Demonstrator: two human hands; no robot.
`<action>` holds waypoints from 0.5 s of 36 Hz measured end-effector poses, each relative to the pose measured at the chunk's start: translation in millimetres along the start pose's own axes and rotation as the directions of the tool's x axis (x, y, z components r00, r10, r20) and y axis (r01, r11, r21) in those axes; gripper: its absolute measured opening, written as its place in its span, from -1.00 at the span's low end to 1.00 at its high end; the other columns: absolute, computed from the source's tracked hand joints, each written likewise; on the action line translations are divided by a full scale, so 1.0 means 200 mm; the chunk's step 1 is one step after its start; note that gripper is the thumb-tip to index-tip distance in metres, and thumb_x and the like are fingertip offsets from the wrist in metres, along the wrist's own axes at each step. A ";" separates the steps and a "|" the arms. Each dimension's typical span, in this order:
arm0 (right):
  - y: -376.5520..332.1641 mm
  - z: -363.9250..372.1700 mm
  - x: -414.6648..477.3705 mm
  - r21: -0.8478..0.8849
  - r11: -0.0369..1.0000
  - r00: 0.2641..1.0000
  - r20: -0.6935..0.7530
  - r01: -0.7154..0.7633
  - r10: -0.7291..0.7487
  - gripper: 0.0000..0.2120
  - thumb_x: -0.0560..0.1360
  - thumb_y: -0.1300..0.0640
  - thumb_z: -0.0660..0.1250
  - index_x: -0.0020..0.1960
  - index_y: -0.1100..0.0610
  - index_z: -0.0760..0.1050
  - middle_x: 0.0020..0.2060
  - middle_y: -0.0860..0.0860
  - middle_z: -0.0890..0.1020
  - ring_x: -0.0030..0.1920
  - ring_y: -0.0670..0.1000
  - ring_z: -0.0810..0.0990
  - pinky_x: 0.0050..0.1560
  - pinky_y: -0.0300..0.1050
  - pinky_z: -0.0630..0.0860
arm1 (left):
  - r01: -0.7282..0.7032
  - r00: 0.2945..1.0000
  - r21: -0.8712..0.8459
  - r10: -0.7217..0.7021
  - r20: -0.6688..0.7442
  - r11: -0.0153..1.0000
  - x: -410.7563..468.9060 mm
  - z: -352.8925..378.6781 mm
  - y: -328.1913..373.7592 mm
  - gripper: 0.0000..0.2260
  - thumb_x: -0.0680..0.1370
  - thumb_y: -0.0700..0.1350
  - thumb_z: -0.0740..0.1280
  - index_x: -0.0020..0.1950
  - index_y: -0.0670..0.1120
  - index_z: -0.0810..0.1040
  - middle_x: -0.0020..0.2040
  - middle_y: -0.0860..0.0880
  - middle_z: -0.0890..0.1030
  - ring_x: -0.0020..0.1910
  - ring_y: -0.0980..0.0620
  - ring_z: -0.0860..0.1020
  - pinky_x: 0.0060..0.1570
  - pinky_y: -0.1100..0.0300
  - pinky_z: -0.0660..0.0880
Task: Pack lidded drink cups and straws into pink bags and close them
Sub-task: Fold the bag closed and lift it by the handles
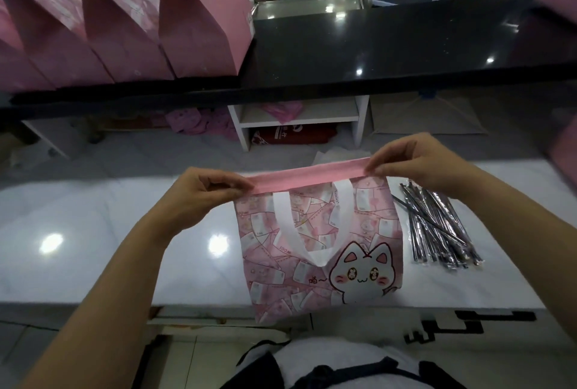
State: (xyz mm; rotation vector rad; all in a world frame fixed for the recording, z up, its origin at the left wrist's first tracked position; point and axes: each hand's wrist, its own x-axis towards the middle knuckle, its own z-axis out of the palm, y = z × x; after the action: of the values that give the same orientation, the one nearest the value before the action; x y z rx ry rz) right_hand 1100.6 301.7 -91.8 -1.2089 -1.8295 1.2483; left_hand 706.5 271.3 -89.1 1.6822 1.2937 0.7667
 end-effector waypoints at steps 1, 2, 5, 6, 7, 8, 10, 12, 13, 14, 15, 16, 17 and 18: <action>0.00 0.01 0.00 -0.005 0.999 0.998 -0.045 0.038 -0.038 -0.75 0.43 0.31 0.48 0.02 0.03 0.68 -0.13 0.07 0.74 -0.04 0.02 0.72 0.02 -0.19 0.62 | -0.030 0.999 0.004 0.031 -0.034 1.000 -0.01 0.00 0.00 -0.72 0.50 -0.19 0.43 -0.09 0.22 0.74 -0.05 0.06 0.74 0.03 0.10 0.67 0.02 0.26 0.63; 0.00 0.03 0.00 0.005 0.998 0.996 -0.059 0.066 -0.065 -0.65 0.42 0.35 0.48 0.10 -0.01 0.64 -0.19 0.09 0.72 -0.10 0.03 0.71 -0.04 -0.20 0.61 | -0.055 0.997 0.007 0.056 -0.060 0.998 -0.01 0.00 0.00 -0.72 0.48 -0.18 0.44 -0.06 0.24 0.73 -0.07 0.05 0.74 0.00 0.08 0.68 0.00 0.27 0.63; -0.01 0.03 -0.02 0.027 0.992 0.991 -0.043 0.125 -0.124 -0.41 0.41 0.39 0.48 0.29 -0.13 0.53 -0.28 0.15 0.65 -0.19 0.05 0.68 -0.07 -0.15 0.64 | -0.093 0.991 0.012 0.093 -0.100 0.996 -0.05 -0.02 -0.01 -0.67 0.44 -0.10 0.46 0.13 0.26 0.63 -0.14 0.00 0.73 -0.03 0.05 0.70 -0.03 0.28 0.63; -0.01 0.03 -0.02 -0.003 0.989 0.988 -0.044 0.151 -0.151 -0.41 0.41 0.38 0.49 0.29 -0.14 0.54 -0.27 0.14 0.65 -0.20 0.02 0.68 -0.06 -0.17 0.63 | -0.105 0.987 0.047 0.110 -0.117 0.993 -0.06 -0.03 -0.01 -0.65 0.45 -0.10 0.47 0.17 0.24 0.62 -0.14 0.02 0.73 -0.03 0.05 0.70 -0.02 0.29 0.63; -0.02 0.04 -0.03 -0.040 0.984 0.983 -0.049 0.175 -0.177 -0.42 0.41 0.38 0.49 0.27 -0.15 0.55 -0.27 0.10 0.67 -0.20 -0.02 0.69 -0.06 -0.21 0.61 | -0.115 0.983 0.094 0.127 -0.133 0.989 -0.06 -0.04 0.00 -0.65 0.45 -0.10 0.47 0.18 0.23 0.62 -0.12 0.06 0.74 -0.03 0.07 0.71 -0.01 0.29 0.62; -0.03 0.05 -0.04 -0.074 0.978 0.978 -0.061 0.195 -0.199 -0.42 0.41 0.36 0.50 0.26 -0.17 0.55 -0.25 0.06 0.69 -0.19 -0.05 0.69 -0.05 -0.26 0.59 | -0.120 0.979 0.134 0.140 -0.147 0.984 -0.07 -0.05 0.00 -0.65 0.45 -0.10 0.47 0.18 0.22 0.63 -0.10 0.10 0.74 -0.02 0.09 0.70 0.01 0.29 0.62; -0.04 0.07 -0.05 -0.137 0.969 0.972 -0.093 0.204 -0.217 -0.42 0.41 0.33 0.51 0.25 -0.22 0.54 -0.22 -0.01 0.70 -0.16 -0.09 0.69 0.01 -0.32 0.55 | -0.113 0.974 0.167 0.142 -0.177 0.979 -0.08 -0.04 0.01 -0.69 0.46 -0.11 0.47 0.14 0.20 0.65 -0.07 0.16 0.73 -0.01 0.12 0.70 0.02 0.26 0.63; -0.05 0.09 -0.08 -0.258 0.951 0.973 -0.111 0.168 -0.202 -0.42 0.43 0.28 0.51 0.24 -0.29 0.51 -0.21 -0.10 0.70 -0.09 -0.15 0.67 0.06 -0.36 0.51 | -0.091 0.972 0.232 0.136 -0.189 0.968 -0.08 -0.03 0.02 -0.74 0.48 -0.15 0.48 0.05 0.22 0.67 -0.08 0.22 0.72 0.00 0.17 0.68 0.04 0.23 0.61; -0.06 0.11 -0.09 -0.337 0.930 0.975 -0.112 0.144 -0.192 -0.45 0.45 0.26 0.50 0.24 -0.30 0.51 -0.22 -0.14 0.69 -0.06 -0.19 0.65 0.05 -0.37 0.48 | -0.073 0.975 0.280 0.128 -0.184 0.957 -0.08 -0.02 0.02 -0.74 0.50 -0.15 0.48 0.01 0.23 0.66 -0.09 0.25 0.71 0.01 0.21 0.66 0.05 0.22 0.56; -0.06 0.12 -0.10 -0.410 0.903 0.976 -0.111 0.125 -0.186 -0.49 0.47 0.25 0.48 0.23 -0.28 0.52 -0.21 -0.17 0.68 -0.05 -0.20 0.63 0.03 -0.34 0.48 | -0.062 0.977 0.320 0.124 -0.176 0.946 -0.09 0.00 0.03 -0.74 0.51 -0.16 0.48 -0.01 0.24 0.65 -0.08 0.28 0.69 0.02 0.25 0.64 0.06 0.23 0.52; -0.07 0.14 -0.11 -0.470 0.875 0.977 -0.105 0.118 -0.188 -0.55 0.47 0.24 0.46 0.20 -0.23 0.56 -0.19 -0.18 0.67 -0.07 -0.18 0.62 0.01 -0.26 0.52 | -0.059 0.977 0.356 0.126 -0.169 0.933 -0.09 0.02 0.03 -0.74 0.52 -0.16 0.47 -0.01 0.23 0.63 -0.06 0.29 0.67 0.03 0.29 0.61 0.04 0.26 0.49; -0.08 0.17 -0.12 -0.522 0.843 0.976 -0.088 0.127 -0.202 -0.64 0.48 0.23 0.44 0.17 -0.14 0.61 -0.16 -0.17 0.66 -0.10 -0.14 0.62 -0.01 -0.15 0.56 | -0.062 0.977 0.394 0.137 -0.164 0.917 -0.10 0.04 0.04 -0.74 0.53 -0.18 0.46 -0.01 0.22 0.62 -0.05 0.30 0.65 0.03 0.31 0.59 0.01 0.30 0.47; -0.09 0.19 -0.12 -0.574 0.805 0.972 -0.061 0.150 -0.225 -0.72 0.47 0.21 0.43 0.13 -0.06 0.65 -0.16 -0.13 0.65 -0.12 -0.08 0.60 -0.04 -0.05 0.57 | -0.068 0.976 0.435 0.150 -0.157 0.898 -0.10 0.06 0.06 -0.74 0.53 -0.19 0.45 -0.01 0.21 0.62 -0.06 0.31 0.64 0.02 0.32 0.58 -0.04 0.34 0.45; -0.11 0.22 -0.12 -0.628 0.757 0.967 -0.030 0.177 -0.252 -0.78 0.47 0.16 0.43 0.10 -0.01 0.68 -0.17 -0.09 0.63 -0.14 -0.02 0.58 -0.07 0.01 0.55 | -0.074 0.976 0.471 0.162 -0.148 0.879 -0.09 0.08 0.08 -0.75 0.52 -0.18 0.44 -0.01 0.20 0.61 -0.08 0.31 0.63 0.00 0.31 0.58 -0.08 0.34 0.45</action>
State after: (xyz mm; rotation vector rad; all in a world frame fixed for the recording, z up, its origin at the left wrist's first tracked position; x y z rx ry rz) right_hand 1065.9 260.9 -87.8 -1.3070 -2.3039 0.4220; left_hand 722.0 248.0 -82.1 2.1277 1.6083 0.7344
